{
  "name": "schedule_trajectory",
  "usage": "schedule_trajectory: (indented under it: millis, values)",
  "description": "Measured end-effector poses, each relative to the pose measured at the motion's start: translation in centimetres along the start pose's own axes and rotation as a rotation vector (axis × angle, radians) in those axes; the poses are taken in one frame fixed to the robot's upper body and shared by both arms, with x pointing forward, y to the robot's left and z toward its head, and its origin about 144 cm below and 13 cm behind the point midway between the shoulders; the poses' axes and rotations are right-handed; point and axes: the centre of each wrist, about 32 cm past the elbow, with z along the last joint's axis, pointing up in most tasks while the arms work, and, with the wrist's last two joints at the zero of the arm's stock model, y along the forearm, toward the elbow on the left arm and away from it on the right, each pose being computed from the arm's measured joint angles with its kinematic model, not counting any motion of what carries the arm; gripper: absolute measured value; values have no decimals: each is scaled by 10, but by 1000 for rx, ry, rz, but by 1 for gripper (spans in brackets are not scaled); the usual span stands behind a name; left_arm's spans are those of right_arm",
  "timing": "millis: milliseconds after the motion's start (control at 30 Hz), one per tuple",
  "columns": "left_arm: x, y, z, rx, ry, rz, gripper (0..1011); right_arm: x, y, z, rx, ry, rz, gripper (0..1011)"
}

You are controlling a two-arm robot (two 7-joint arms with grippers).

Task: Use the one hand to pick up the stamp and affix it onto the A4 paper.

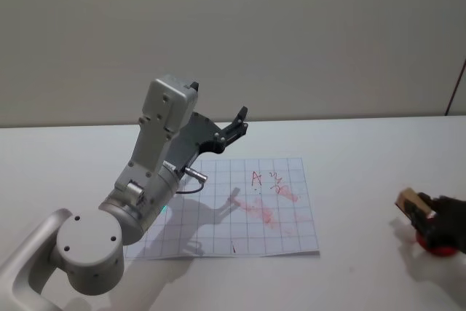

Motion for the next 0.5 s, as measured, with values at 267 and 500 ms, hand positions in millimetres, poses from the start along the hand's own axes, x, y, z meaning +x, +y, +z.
schedule_trajectory:
  millis: [267,500]
  values:
    - [0,0,0,0,0,0,1001,-7,18,13,81,2,93,217]
    - [0,0,0,0,0,0,1001,-16,39,24,134,8,192,217]
